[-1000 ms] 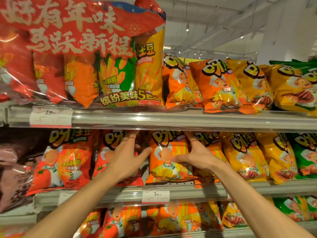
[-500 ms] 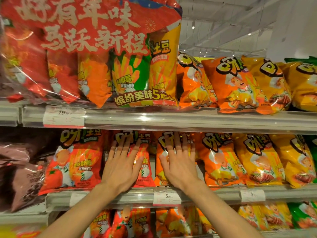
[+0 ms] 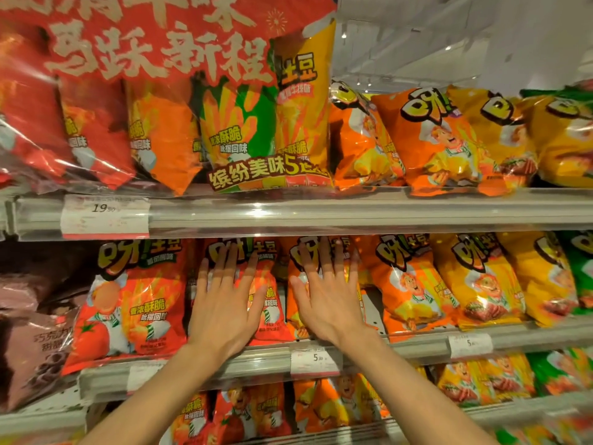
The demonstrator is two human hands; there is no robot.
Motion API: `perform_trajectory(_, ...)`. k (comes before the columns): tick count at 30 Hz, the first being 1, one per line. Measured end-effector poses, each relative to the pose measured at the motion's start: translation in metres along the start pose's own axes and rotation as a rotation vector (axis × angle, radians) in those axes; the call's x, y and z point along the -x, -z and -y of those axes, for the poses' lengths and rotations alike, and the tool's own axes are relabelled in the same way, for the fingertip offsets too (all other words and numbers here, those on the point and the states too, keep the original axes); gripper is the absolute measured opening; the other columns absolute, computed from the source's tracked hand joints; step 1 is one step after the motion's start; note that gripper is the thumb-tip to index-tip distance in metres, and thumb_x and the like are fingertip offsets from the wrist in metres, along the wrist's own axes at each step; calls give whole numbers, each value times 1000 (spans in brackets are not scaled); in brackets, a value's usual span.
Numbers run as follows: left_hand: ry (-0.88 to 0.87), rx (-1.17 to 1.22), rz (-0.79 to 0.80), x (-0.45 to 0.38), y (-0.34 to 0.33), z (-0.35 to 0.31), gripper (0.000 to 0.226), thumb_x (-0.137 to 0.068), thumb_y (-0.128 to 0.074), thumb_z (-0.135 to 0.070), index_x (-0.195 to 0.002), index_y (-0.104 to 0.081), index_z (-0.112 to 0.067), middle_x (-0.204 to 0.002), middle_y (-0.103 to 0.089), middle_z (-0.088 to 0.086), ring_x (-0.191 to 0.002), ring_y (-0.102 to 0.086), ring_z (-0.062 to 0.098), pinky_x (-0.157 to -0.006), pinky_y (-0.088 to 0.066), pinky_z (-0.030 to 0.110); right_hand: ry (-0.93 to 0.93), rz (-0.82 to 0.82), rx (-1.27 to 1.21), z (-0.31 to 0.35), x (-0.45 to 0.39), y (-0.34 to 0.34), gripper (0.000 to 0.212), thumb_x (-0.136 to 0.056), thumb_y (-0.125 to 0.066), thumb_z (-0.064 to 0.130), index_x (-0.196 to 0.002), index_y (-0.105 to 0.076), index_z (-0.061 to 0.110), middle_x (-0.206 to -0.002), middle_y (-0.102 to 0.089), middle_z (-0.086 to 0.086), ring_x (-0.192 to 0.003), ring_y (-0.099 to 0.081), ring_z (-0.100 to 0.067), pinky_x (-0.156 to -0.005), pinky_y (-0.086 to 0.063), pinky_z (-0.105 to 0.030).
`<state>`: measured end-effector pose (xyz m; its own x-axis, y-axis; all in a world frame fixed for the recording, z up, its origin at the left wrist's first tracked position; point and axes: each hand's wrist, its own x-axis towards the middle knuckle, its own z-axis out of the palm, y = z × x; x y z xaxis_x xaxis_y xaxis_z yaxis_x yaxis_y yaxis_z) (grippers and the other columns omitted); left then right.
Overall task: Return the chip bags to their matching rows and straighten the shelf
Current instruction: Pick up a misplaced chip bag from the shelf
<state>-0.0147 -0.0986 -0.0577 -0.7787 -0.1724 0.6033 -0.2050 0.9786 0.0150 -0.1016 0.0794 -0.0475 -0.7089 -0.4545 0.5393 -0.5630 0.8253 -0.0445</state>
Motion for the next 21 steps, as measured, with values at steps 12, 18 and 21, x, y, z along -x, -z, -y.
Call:
perform_trajectory(12,-3,696,-94,-19,25,-133,38,-94,-53,-44,-130,-51,-32,-119,-48,-8,-99,-59,14,-87,-48,35,-251,-131,-240,-142,-3,72,41,-95,-58,32,-104,-61,-8,-102,-64,-31,-104,-55,-45,-93,-41,-45)
perform_trajectory(18,79,858,277,-47,3,-214,62,-88,-67,-37,-143,-36,-38,-125,-53,5,-109,-60,21,-99,-47,40,-242,172,-229,-213,3,85,49,-92,-60,39,-127,-53,5,-123,-59,-23,-118,-53,-37,-91,-43,-35)
perform_trajectory(21,107,880,372,-61,-7,-230,78,-87,-69,-46,-152,-26,-32,-146,-46,4,-136,-45,22,-113,-35,32,-203,298,-278,-226,5,82,68,-89,-64,41,-146,-35,17,-142,-44,-19,-132,-43,-34,-103,-38,-33)
